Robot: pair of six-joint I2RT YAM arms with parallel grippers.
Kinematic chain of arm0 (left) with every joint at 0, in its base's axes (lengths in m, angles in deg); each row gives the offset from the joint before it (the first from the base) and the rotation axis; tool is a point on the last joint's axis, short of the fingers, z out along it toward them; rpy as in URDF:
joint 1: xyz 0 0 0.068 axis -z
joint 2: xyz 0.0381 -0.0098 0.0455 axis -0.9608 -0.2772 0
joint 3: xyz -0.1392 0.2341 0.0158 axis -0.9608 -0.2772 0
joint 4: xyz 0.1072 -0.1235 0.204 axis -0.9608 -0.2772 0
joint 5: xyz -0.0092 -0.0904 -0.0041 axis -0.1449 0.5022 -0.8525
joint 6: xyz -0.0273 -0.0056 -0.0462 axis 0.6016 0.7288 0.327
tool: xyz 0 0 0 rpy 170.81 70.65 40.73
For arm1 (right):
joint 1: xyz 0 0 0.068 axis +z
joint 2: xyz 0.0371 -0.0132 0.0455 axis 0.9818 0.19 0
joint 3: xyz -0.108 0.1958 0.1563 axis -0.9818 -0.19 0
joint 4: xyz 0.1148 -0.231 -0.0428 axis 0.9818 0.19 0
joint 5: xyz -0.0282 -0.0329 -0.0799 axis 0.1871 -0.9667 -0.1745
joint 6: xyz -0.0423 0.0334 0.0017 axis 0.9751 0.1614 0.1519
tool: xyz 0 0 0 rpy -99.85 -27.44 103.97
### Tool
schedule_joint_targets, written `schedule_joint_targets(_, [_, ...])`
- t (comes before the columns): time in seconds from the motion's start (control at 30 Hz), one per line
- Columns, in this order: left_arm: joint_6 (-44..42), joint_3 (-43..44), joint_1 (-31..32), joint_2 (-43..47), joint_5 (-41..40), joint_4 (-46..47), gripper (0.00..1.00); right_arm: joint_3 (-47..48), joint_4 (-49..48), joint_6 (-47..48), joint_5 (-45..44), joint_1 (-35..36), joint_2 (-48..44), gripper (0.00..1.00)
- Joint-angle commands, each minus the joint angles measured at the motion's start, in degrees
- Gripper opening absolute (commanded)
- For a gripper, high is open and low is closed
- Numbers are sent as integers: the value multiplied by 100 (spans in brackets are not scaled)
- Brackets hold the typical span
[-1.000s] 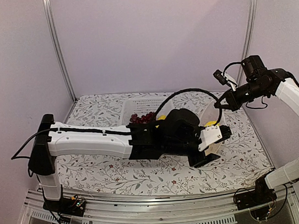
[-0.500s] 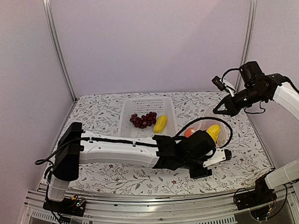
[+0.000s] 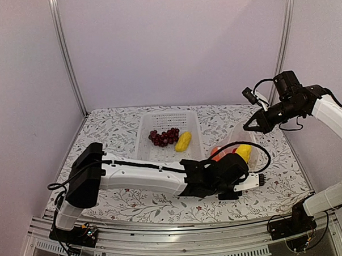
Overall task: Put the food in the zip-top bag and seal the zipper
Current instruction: Adjust the zipper food storage bag at the center of the board.
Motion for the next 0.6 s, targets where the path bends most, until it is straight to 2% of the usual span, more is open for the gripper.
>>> schedule_joint_targets(0.0, [-356, 300, 96, -329, -92, 48, 36, -89, -123, 21, 62, -23, -109, 1])
schedule_joint_targets(0.1, [-390, 391, 97, -352, -137, 39, 25, -115, -135, 29, 9, -23, -117, 1])
schedule_joint_targets(0.2, [-358, 425, 95, -227, -229, 8, 8, -118, -128, 52, -151, -26, -110, 1])
schedule_joint_targets(0.27, [-333, 434, 98, -73, -308, -56, 0, -15, -90, 89, -368, -21, -101, 1])
schedule_joint_targets(0.4, [-277, 589, 154, 310, -587, -323, 0, 496, -130, 155, -1098, -21, -161, 0])
schedule_joint_targets(0.47, [-268, 553, 181, 560, -698, -313, 0, 655, -218, 158, -1223, -21, -277, 0])
schedule_joint_targets(0.57, [-311, 392, 119, 787, -1043, -160, 0, 1058, 167, 352, -1221, -21, -218, 0])
